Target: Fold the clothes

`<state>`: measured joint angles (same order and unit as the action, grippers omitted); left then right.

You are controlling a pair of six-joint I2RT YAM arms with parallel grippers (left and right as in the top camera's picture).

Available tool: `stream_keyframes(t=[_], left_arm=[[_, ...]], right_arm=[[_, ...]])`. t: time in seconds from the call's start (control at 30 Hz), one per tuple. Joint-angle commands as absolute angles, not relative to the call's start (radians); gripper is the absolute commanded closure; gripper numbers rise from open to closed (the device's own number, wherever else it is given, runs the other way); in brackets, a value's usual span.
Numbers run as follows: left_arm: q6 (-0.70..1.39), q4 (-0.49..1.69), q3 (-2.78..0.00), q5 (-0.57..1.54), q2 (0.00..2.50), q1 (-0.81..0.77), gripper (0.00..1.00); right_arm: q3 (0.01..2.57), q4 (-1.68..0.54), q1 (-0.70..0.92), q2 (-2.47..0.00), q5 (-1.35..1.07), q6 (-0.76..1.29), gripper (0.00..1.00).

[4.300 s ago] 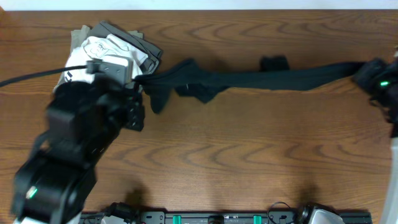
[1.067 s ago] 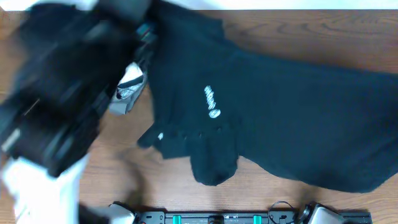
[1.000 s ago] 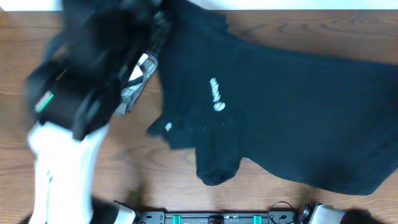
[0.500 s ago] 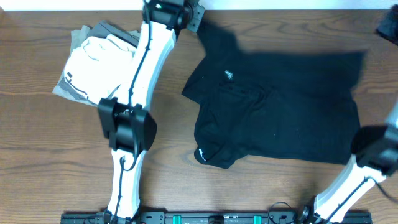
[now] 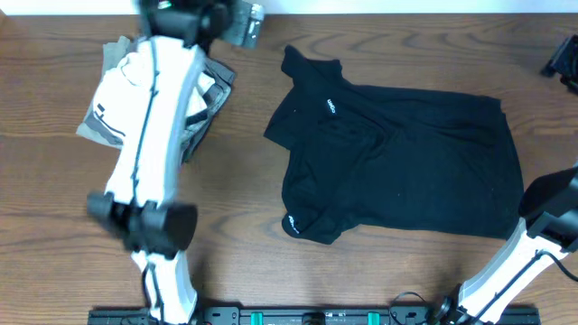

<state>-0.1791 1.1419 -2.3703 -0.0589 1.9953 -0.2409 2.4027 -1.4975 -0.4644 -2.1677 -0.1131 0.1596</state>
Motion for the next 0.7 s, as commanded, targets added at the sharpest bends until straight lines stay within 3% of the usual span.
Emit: stream_keyframes(t=[0.0, 0.27, 0.67], left_arm=[[-0.069, 1.265, -2.384, -0.051, 1.961, -0.247, 0.03], [-0.047, 1.499, -2.237, 0.209, 2.000, -0.247, 0.04], [-0.086, 1.240, -1.681, 0.332, 2.025, -0.302, 0.18]], right_arm=[[2.405, -1.550, -0.454, -2.144, -0.138, 0.113, 0.39], [2.234, -1.585, -0.453, -2.144, -0.139, 0.091, 0.39], [1.889, -1.488, -0.463, -2.144, -0.140, 0.056, 0.45]])
